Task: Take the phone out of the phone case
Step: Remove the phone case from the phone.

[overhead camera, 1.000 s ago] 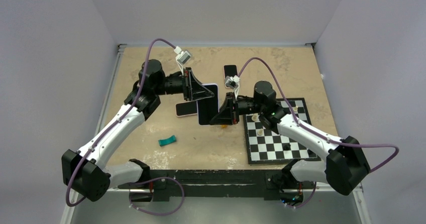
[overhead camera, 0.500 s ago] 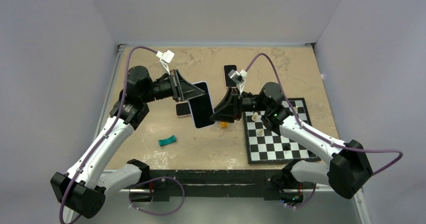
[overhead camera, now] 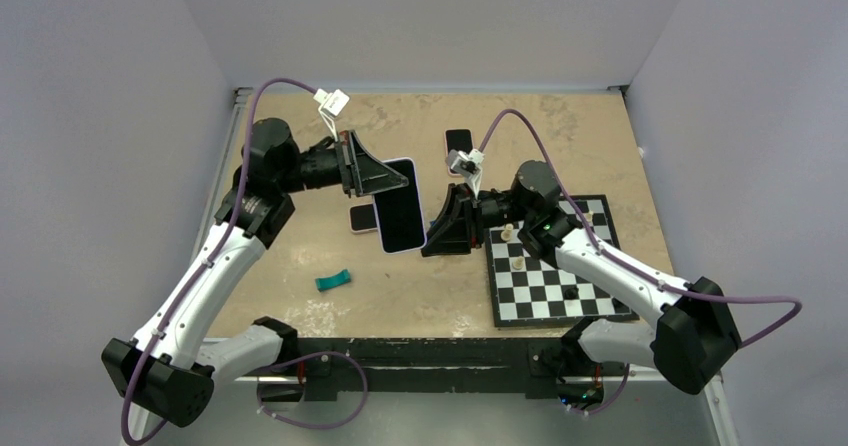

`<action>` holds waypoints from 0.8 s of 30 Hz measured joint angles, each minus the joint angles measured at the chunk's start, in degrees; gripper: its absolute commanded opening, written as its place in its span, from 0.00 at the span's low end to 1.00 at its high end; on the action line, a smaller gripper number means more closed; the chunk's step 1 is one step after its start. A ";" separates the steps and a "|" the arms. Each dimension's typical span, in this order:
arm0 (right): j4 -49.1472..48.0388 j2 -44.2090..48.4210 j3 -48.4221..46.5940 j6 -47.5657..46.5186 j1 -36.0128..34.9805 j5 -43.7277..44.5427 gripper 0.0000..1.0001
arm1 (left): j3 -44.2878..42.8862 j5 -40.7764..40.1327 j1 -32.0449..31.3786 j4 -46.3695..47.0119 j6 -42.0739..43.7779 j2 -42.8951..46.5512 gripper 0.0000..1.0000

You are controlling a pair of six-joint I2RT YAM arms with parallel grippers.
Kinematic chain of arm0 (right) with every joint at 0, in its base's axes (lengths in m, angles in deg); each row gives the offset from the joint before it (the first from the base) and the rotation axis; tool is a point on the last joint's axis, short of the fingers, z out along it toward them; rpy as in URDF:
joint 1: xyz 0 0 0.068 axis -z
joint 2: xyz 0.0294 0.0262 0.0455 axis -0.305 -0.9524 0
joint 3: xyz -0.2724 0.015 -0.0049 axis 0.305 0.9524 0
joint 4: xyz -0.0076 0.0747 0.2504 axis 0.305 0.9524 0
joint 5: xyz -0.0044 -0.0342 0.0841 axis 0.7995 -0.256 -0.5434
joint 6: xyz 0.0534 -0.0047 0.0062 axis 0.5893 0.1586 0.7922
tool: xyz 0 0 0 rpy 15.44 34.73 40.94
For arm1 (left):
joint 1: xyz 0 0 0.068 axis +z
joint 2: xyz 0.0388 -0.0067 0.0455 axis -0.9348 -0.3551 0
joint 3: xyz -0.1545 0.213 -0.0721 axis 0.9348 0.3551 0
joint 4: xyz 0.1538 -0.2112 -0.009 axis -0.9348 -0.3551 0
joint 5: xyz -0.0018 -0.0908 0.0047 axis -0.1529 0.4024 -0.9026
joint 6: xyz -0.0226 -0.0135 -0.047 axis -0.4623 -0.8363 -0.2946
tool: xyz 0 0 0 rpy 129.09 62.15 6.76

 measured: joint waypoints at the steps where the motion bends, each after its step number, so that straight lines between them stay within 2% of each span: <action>1: 0.00 -0.31 -0.39 -0.07 -0.20 -0.33 0.31 | -0.20 0.31 0.00 0.00 0.00 -0.09 0.00; 17: -1.99 -2.69 -2.95 -0.17 -3.63 -1.99 0.37 | -0.94 2.47 0.37 -1.40 0.59 -0.44 0.00; 22: -2.21 -2.69 -2.95 0.04 -4.55 -1.38 0.27 | -1.01 2.51 0.35 -2.58 0.61 -0.11 0.00; 24: -2.19 -2.71 -2.95 -0.02 -4.68 -1.01 0.17 | -1.14 2.54 0.35 -2.71 0.63 0.11 0.00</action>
